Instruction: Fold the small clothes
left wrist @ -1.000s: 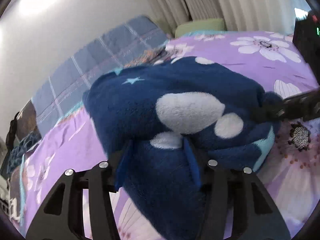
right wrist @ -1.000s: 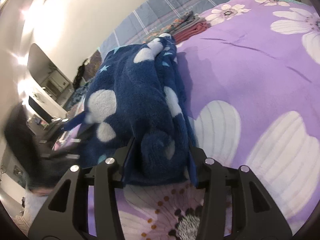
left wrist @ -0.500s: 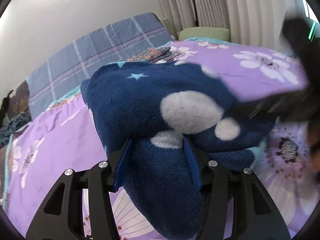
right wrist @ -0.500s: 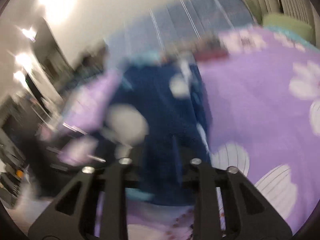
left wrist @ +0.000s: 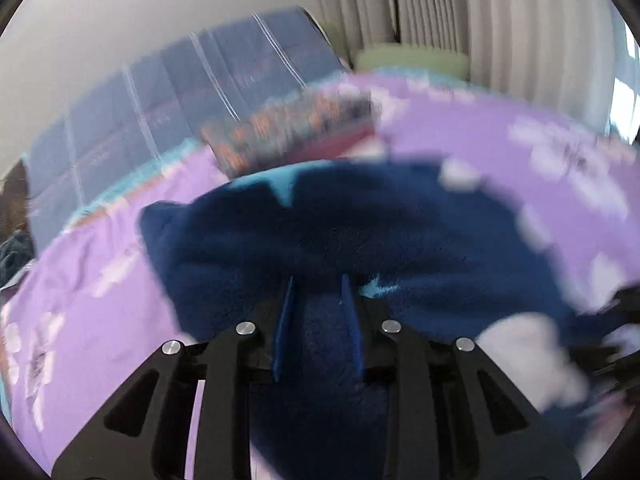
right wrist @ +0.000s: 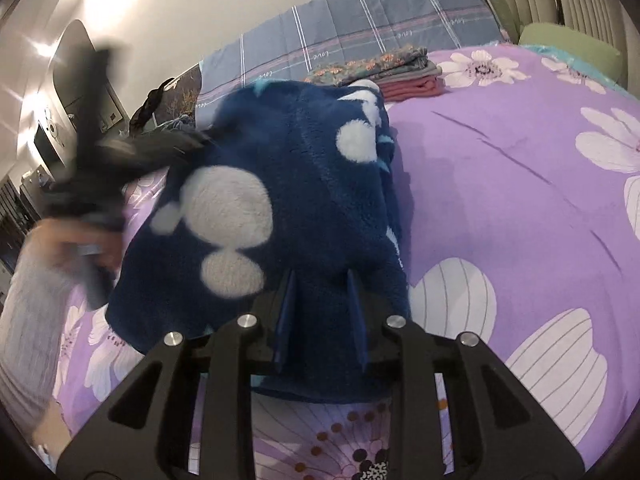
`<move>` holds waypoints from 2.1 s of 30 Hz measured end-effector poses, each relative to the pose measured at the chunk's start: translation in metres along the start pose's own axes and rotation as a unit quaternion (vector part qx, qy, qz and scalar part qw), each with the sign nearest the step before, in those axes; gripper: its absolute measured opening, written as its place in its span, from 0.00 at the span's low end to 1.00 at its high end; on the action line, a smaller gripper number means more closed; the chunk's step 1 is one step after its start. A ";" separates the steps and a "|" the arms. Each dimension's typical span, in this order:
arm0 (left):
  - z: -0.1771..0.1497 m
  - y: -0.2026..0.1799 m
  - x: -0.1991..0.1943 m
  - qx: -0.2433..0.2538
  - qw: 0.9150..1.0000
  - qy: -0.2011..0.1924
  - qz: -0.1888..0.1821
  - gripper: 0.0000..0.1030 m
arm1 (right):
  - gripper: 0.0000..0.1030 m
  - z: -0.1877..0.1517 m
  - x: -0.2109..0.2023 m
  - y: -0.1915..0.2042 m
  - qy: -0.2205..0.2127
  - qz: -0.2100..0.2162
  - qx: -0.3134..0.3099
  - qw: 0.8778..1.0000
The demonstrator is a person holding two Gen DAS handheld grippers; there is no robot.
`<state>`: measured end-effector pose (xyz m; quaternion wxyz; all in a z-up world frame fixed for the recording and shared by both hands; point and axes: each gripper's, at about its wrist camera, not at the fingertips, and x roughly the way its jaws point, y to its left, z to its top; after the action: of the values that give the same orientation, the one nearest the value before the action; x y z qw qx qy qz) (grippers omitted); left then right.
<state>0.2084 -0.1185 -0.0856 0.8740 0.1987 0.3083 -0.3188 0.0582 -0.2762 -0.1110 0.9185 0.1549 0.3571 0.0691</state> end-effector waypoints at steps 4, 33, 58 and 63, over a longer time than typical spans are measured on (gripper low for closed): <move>0.000 0.006 -0.002 -0.039 0.999 -0.002 -0.013 0.27 | 0.26 0.000 0.001 0.007 -0.002 -0.019 -0.009 1.000; 0.038 0.021 0.069 0.009 0.995 0.103 0.006 0.26 | 0.26 0.000 0.003 0.002 -0.009 -0.009 0.003 1.000; 0.036 0.033 0.065 -0.031 0.996 0.087 -0.012 0.23 | 0.11 0.143 0.045 0.023 0.002 -0.038 -0.023 0.999; 0.037 0.037 0.062 -0.049 0.995 0.078 -0.024 0.26 | 0.08 0.121 0.123 -0.012 0.079 -0.088 -0.010 0.993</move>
<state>0.2865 -0.1389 -0.0938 0.8480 0.1722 0.3960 -0.3073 0.2310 -0.2869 -0.1085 0.8914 0.1076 0.4402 0.0040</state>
